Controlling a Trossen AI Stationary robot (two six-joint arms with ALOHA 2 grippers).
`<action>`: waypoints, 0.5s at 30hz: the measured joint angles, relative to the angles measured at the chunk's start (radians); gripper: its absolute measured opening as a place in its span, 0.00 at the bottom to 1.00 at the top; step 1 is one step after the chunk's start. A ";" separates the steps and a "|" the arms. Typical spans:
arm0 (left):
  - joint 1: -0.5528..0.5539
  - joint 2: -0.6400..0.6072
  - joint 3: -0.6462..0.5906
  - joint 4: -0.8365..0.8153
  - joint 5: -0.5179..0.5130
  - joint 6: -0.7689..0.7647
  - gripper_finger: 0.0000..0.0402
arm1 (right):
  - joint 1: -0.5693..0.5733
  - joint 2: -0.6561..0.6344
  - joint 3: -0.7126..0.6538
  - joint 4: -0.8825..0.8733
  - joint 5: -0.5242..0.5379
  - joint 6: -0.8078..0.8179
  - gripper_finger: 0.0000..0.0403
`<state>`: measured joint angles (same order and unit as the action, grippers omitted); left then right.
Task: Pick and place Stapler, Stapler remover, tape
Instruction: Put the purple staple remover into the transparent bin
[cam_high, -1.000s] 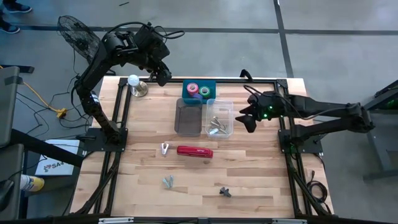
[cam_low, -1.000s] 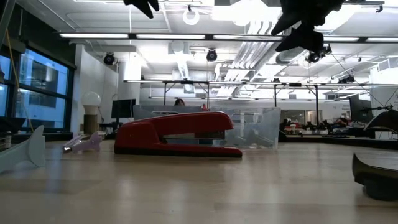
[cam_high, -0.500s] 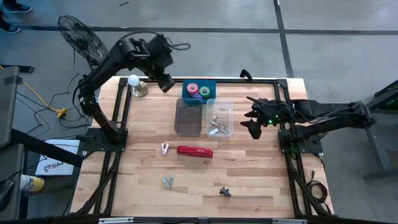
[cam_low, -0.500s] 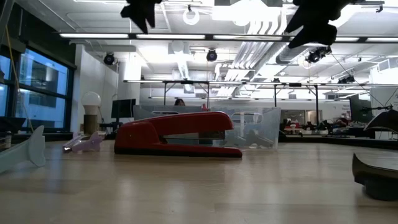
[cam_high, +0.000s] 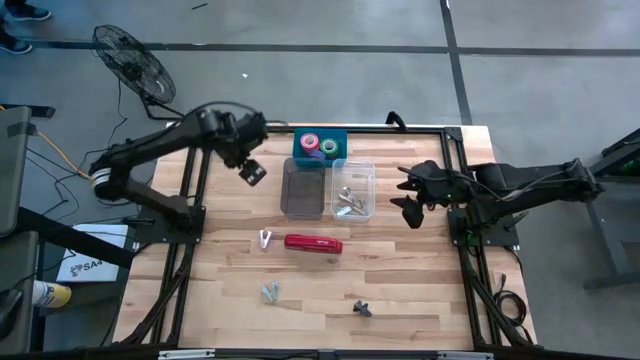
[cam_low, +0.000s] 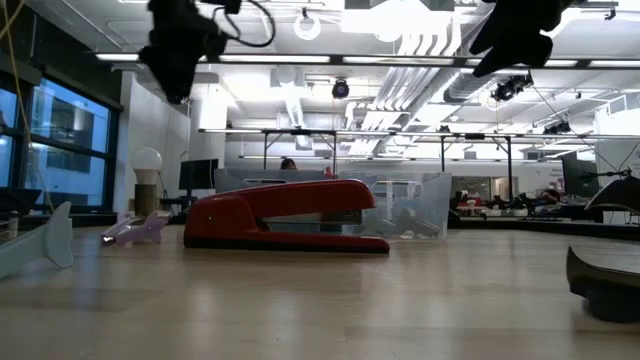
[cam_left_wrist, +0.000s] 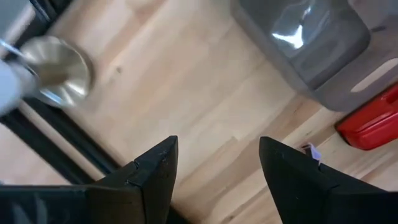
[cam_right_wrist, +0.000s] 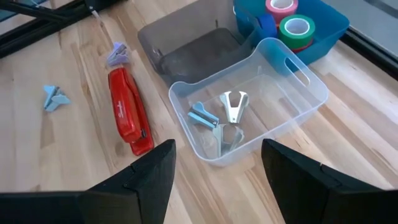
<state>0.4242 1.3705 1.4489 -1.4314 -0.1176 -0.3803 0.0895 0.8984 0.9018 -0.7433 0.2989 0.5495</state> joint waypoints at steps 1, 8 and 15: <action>-0.014 -0.027 -0.049 0.025 0.003 -0.036 0.55 | 0.004 -0.003 0.000 0.000 0.007 0.000 0.57; -0.113 -0.157 -0.343 0.171 0.040 -0.365 0.55 | 0.019 -0.012 0.000 0.007 0.026 0.025 0.57; -0.230 -0.155 -0.523 0.309 0.106 -0.663 0.55 | 0.018 -0.012 0.000 0.009 0.024 0.035 0.57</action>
<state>0.1940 1.2151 0.9257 -1.1225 -0.0117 -1.0433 0.1078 0.8867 0.9016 -0.7342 0.3228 0.5848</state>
